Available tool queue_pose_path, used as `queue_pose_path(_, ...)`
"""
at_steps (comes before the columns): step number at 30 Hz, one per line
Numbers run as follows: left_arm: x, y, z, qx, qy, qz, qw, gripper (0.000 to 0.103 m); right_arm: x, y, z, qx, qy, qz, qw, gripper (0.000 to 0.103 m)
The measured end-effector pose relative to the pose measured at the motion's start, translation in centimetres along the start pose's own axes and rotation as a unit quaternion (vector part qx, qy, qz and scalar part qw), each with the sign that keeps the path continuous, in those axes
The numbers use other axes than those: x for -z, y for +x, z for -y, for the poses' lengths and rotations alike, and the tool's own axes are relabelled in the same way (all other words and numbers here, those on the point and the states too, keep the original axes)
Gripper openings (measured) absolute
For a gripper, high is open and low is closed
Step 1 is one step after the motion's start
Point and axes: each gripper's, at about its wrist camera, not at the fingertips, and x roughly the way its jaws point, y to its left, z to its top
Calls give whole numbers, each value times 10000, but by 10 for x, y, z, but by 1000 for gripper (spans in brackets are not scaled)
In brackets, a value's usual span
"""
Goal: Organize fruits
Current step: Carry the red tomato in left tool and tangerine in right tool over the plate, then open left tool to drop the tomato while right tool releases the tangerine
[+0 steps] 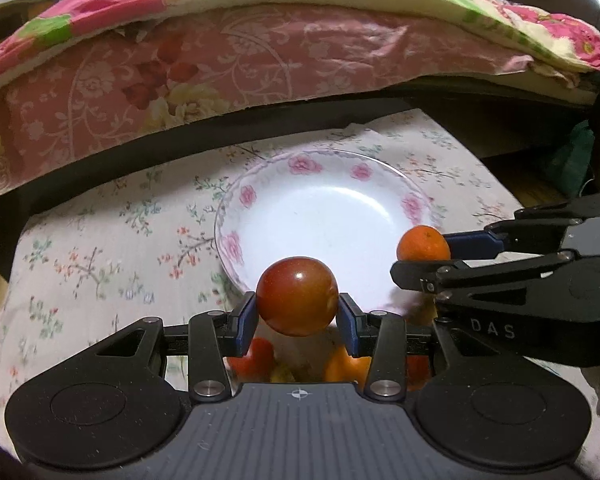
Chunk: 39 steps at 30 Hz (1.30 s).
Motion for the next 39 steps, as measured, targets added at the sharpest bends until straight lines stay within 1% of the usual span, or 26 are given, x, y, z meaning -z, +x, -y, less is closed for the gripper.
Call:
queue_pose_path(4, -6, 11, -1, -69, 106, -28, 9999, 50, -6, 18, 4, 39, -44, -50, 10000, 34)
queue_pose_path(9, -9, 16, 0, -125, 186, -28, 9997, 50, -8, 29, 8, 58, -36, -88, 9999, 34)
queue_pose_path(15, -11, 18, 2, -185, 216, -31, 9996, 52, -10, 31, 12, 90, 5, -24, 10000, 34)
queue_pose_path(20, -14, 17, 1, -221, 187, 16, 9996, 57, -12, 29, 12, 119, 13, 51, 9999, 38)
queue_pose_path(23, -15, 14, 0, -221, 169, 44, 9996, 57, -12, 28, 15, 116, 67, 75, 9999, 39)
queue_pose_path(29, -16, 0, 1, -257, 227, 171, 9993, 62, -14, 20, 15, 122, 111, 162, 9997, 39)
queue_pose_path(34, -17, -17, 1, -283, 232, 298, 9989, 64, -15, 6, 15, 113, 186, 278, 9994, 40)
queue_pose_path(39, -13, -36, 4, -325, 302, 414, 9982, 68, -12, -10, 12, 115, 222, 360, 9990, 40)
